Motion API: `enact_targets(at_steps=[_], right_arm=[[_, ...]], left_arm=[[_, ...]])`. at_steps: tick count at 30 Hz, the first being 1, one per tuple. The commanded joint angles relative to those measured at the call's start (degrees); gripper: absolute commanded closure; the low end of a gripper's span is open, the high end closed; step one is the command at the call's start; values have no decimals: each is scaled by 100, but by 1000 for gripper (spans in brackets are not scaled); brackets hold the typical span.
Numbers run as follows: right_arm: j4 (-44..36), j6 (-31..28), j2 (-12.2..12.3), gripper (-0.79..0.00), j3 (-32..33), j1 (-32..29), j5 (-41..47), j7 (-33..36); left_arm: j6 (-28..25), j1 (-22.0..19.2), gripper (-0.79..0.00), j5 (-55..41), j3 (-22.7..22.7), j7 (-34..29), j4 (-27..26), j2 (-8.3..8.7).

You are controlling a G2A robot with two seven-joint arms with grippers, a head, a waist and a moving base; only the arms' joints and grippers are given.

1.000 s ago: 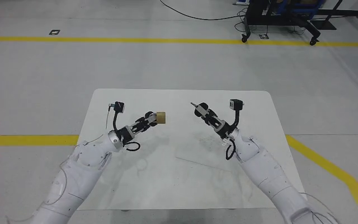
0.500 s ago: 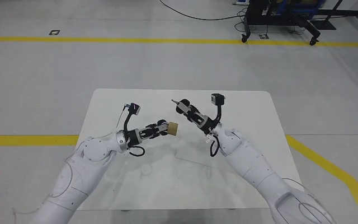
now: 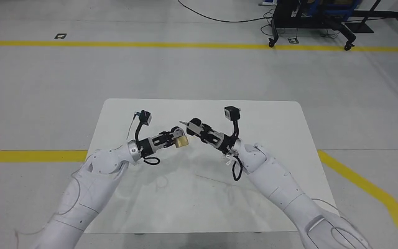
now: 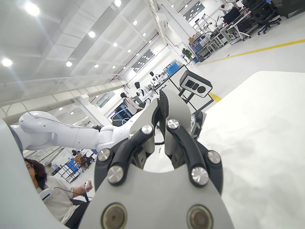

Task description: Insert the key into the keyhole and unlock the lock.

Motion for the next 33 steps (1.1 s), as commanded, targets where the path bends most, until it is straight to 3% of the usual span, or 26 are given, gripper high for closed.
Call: enact_targets(at_steps=[1, 6, 9, 12, 18, 22, 30, 33], right_arm=[[3, 0, 13, 0, 85, -14, -8, -54], [3, 0, 13, 0, 85, -14, -8, -54], [3, 0, 13, 0, 85, -14, -8, -54], [-222, 368, 44, 0, 215, -247, 317, -151], [-1060, 1524, 304, 0, 754, -938, 962, 563], [-1836, 2530, 495, 0, 1209, -1459, 1244, 1101], [-1836, 2530, 495, 0, 1209, -1459, 1244, 1101], [-1836, 2530, 495, 0, 1209, -1459, 1244, 1101]], left_arm=[[-20, 11, 0, 80, -14, -40, -64, 5], [-3, 18, 0, 87, -9, -25, -75, 3], [503, 14, 0, -8, 44, 175, -136, -34], [1144, -70, 0, -420, 102, 479, -8, -107], [2108, -532, 0, -1355, 424, 496, 510, -333], [2066, -958, 0, -1146, 700, 593, 949, -480], [2066, -958, 0, -1146, 700, 593, 949, -480], [2175, -765, 0, -1287, 650, 798, 949, -486]])
